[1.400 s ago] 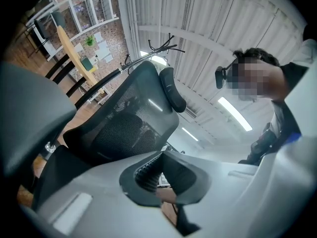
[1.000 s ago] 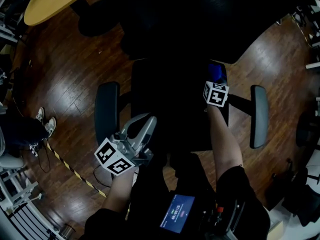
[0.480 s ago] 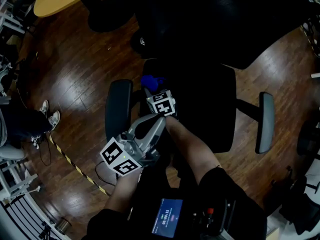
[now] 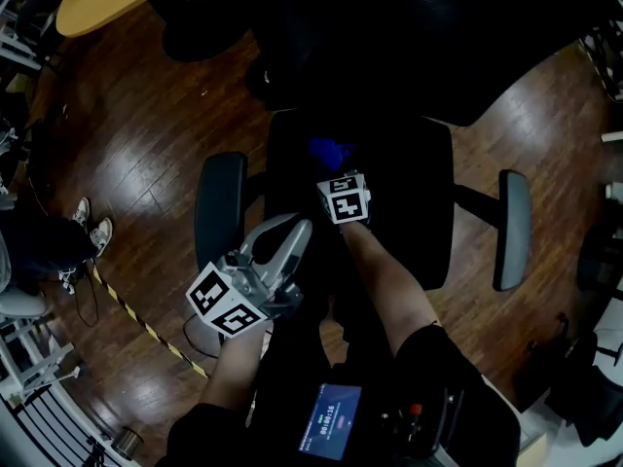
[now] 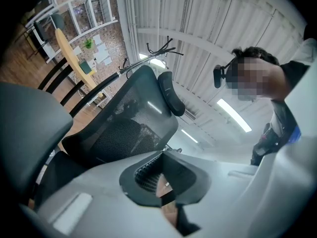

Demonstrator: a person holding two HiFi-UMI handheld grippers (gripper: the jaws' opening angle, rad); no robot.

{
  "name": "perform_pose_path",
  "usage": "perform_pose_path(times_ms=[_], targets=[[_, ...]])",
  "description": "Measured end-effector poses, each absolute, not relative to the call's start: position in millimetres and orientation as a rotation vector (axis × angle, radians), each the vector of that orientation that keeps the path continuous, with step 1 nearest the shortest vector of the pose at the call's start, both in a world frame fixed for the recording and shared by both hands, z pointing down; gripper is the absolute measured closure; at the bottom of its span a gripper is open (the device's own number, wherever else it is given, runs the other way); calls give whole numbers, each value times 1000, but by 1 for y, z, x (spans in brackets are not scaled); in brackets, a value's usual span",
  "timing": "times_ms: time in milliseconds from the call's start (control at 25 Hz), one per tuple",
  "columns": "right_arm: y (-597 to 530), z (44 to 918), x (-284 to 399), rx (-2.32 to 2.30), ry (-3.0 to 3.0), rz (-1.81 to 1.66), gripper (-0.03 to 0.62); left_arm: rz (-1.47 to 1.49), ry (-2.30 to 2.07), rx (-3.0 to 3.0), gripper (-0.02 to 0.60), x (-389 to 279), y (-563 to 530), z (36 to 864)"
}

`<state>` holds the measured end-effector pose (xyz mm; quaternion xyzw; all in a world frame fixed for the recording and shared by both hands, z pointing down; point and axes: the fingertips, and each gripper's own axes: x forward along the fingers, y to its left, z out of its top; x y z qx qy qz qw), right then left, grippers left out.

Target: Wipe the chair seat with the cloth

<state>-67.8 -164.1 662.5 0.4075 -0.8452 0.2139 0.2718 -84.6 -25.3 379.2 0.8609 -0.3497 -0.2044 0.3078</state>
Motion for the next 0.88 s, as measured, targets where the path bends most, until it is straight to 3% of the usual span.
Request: perform_pose_path(times_ms=[360,480,720,880], targets=[[-183,656,184,1522,-1905,546,508,-519,-939,2274,591,-87,-24,386],[-180,646,229,1631,-1854,572,508,-513,-941,2264,591,-87,-24,390],[-179,643,222,1674,-1822,550,508,-530,-928,2260,591,-87,-25,386],[-167,622,116,1574,-2042,524,508,-537,-931,2257,591,-93,-21,381]])
